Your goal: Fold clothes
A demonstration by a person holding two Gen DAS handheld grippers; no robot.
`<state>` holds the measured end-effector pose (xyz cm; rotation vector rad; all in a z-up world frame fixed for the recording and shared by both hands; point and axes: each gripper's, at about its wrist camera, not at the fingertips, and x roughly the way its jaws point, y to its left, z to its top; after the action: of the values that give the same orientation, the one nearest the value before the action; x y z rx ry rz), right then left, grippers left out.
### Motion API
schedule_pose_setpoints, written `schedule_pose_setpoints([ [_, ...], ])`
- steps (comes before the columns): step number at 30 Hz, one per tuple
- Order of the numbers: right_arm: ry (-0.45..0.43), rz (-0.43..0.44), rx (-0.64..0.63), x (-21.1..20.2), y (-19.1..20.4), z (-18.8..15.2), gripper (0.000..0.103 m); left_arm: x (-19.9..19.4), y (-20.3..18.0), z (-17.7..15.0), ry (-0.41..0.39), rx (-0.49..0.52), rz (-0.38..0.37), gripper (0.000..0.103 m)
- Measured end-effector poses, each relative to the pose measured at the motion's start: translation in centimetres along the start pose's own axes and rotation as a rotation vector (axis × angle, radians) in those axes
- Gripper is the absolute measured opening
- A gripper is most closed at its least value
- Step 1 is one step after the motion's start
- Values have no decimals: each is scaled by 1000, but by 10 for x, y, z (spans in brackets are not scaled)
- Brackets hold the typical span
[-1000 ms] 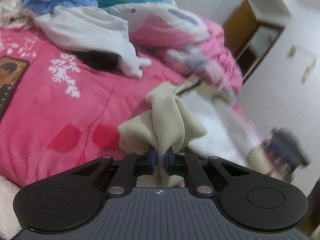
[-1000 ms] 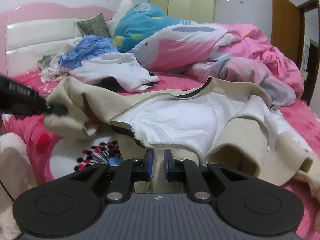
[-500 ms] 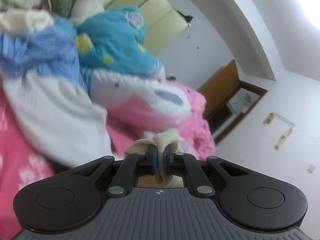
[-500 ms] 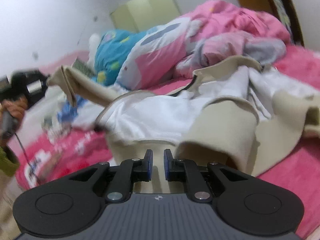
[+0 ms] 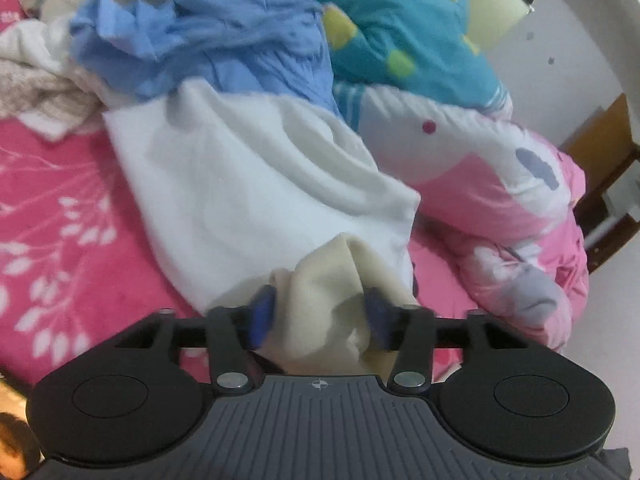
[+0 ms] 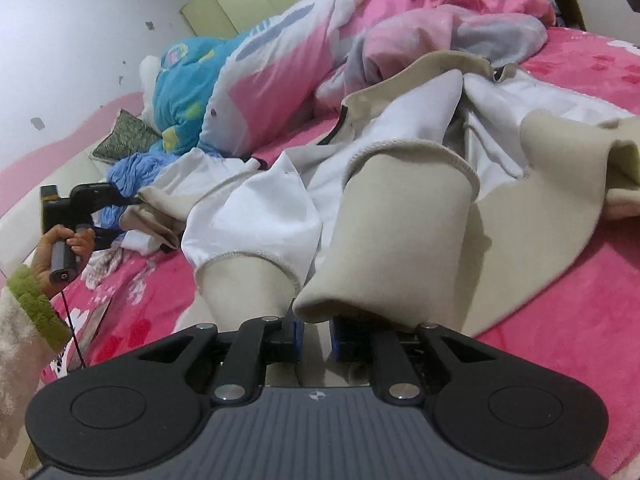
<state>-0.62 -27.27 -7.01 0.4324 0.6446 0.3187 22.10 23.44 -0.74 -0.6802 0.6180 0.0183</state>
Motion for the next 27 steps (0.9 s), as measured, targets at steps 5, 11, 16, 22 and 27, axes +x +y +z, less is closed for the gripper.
schedule_pose_setpoints([
  [5,-7,4,-22,-9,4,-3,19,-50,-17,-4,-47,80,-72,64],
  [11,-47,87,43,-46,-10,-7,28,-109,-57,-42,-6,261,-226,71],
  [16,-160,144,217,-97,-49,-10,50,-122,-79,-101,111,347,-310,74],
  [22,-228,-3,603,-122,-127,-17,59,-104,-84,-187,268,386,-300,74],
  [27,-281,108,1016,-113,-189,-30,66,-86,-83,-230,325,374,-251,74],
])
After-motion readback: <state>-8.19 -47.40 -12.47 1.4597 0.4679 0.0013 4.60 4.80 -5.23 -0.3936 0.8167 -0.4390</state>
